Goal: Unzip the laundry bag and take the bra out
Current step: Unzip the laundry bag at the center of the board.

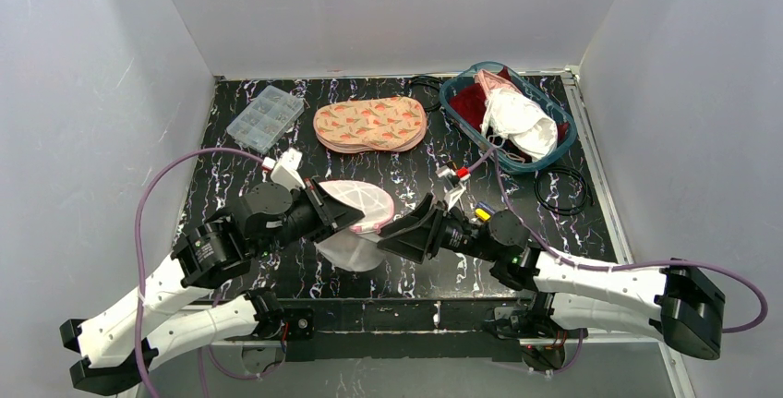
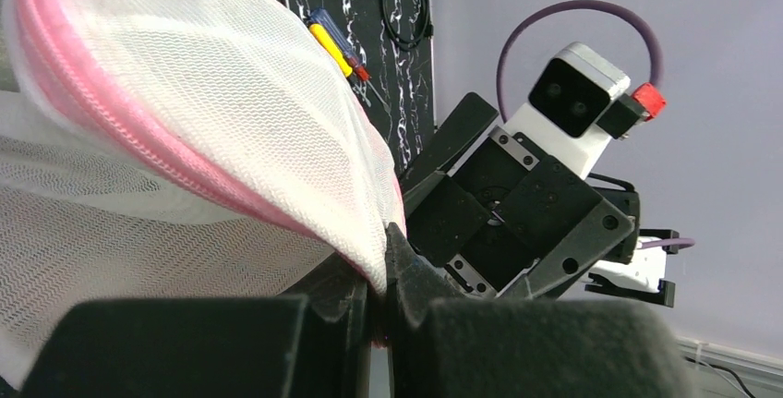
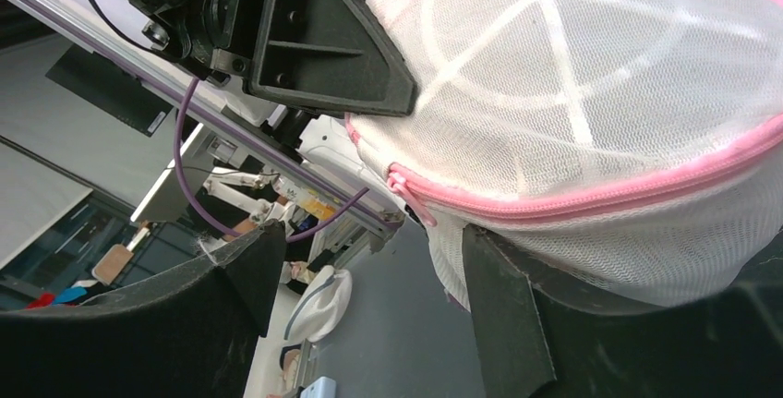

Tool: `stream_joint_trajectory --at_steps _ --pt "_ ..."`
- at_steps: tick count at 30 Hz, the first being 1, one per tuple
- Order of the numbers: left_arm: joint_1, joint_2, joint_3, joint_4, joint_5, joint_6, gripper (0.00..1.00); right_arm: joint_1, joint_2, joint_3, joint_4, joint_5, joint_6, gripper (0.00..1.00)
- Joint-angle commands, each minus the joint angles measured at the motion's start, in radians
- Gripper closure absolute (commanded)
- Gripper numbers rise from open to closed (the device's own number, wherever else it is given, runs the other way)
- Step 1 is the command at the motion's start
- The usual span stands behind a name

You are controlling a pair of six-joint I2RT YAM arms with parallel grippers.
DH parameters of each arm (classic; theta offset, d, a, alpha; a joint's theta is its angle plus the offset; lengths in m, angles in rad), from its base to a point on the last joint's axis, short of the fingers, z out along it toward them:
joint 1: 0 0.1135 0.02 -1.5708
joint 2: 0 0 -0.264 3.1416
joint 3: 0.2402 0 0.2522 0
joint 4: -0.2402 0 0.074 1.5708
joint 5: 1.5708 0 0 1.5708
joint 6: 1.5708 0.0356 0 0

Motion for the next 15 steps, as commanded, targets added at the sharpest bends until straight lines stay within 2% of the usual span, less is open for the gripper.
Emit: stream_joint_trajectory --at_steps 1,8,15 --pt "0.005 0.005 0.027 0.059 0.024 -0.01 1.0 0.002 0.013 -0.008 0.109 0.014 0.028 0.23" --pt "0.006 0.012 0.005 0.09 0.038 -0.024 1.0 0.002 0.042 -0.027 0.204 0.033 0.059 0.28" --pt "0.005 -0.002 -0.004 0.066 0.002 -0.029 1.0 0.006 0.032 -0.044 0.228 0.043 0.063 0.36"
